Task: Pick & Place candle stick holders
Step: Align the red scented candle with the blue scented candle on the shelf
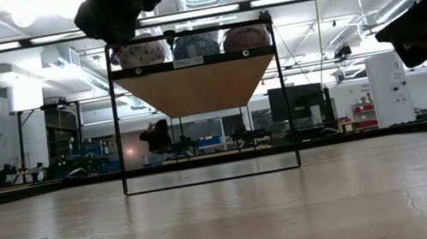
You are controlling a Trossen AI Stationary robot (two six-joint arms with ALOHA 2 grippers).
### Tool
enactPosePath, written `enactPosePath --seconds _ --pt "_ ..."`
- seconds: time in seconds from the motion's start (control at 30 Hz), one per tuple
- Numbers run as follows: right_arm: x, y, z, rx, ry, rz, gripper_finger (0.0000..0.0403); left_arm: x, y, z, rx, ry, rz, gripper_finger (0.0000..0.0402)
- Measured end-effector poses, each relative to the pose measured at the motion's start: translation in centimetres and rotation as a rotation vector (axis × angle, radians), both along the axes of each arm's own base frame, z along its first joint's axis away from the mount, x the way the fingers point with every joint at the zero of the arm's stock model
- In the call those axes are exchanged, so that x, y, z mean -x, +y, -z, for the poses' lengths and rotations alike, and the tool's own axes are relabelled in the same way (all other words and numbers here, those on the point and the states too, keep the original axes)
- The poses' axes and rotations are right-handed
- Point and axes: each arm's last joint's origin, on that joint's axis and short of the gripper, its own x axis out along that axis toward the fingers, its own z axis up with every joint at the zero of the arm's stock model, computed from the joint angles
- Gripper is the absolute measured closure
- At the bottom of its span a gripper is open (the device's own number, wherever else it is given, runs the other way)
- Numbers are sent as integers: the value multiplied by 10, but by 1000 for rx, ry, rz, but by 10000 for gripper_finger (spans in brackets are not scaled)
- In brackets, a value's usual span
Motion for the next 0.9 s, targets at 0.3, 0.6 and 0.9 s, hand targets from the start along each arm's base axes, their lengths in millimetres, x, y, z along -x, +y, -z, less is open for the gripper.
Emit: enactPosePath --seconds 0.3,0.6,0.9 --pt "0 0 0 0 0 0 394 -2 -1 1 17 -2 19 395" --pt "0 0 0 0 0 0 394 -3 -1 0 19 -20 22 376" --pt "0 0 0 0 0 0 394 -6 -1 -2 20 -56 23 364"
